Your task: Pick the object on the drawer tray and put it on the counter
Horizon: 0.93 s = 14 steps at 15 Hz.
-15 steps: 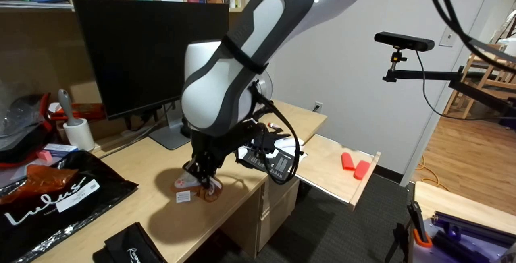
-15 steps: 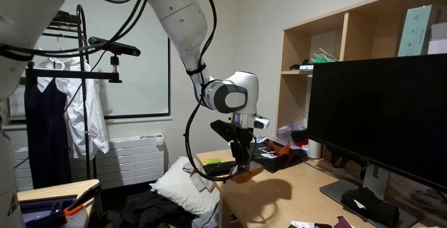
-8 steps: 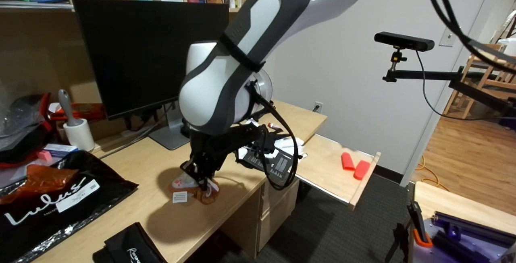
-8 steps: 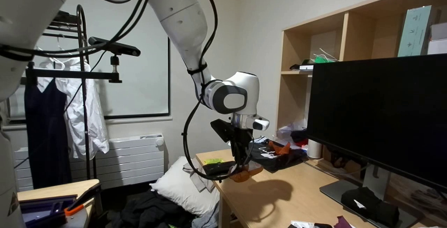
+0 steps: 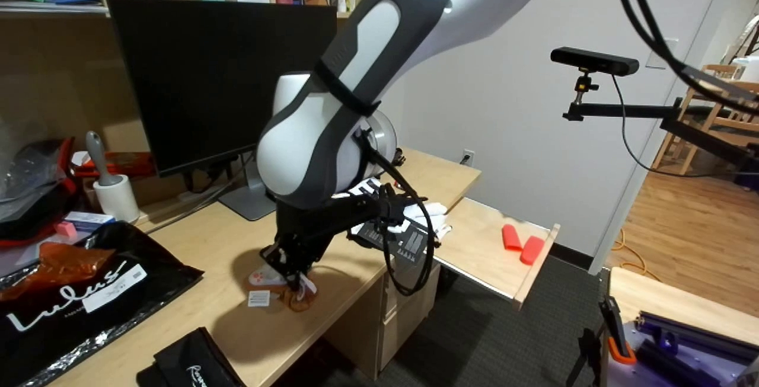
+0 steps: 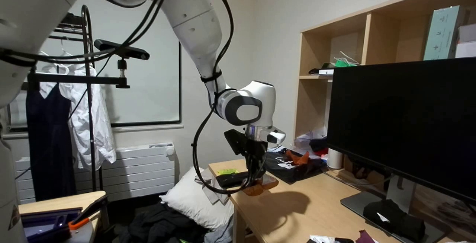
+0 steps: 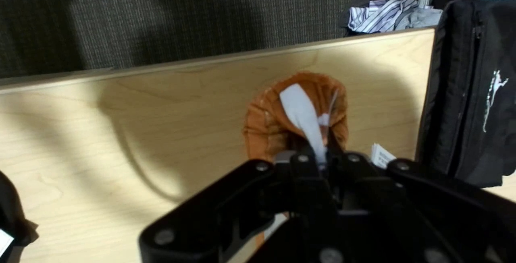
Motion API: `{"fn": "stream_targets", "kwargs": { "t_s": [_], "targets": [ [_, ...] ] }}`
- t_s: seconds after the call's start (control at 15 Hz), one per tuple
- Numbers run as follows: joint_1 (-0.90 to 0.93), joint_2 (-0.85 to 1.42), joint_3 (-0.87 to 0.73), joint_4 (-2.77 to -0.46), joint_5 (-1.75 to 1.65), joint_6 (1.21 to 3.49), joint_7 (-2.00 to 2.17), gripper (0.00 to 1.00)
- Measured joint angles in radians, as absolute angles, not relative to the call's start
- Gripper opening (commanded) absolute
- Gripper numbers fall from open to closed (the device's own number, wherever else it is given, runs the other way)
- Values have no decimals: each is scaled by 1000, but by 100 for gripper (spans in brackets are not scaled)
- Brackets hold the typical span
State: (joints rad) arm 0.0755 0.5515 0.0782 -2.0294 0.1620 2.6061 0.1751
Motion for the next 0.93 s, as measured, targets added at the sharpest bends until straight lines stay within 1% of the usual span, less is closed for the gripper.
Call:
{"fn": "stream_targets", "kwargs": {
  "t_s": [0.53, 0.93],
  "targets": [
    [129, 631, 132, -1966, 267, 2606, 275, 8],
    [172, 670, 103, -1949, 301, 2629, 444, 8]
  ]
}}
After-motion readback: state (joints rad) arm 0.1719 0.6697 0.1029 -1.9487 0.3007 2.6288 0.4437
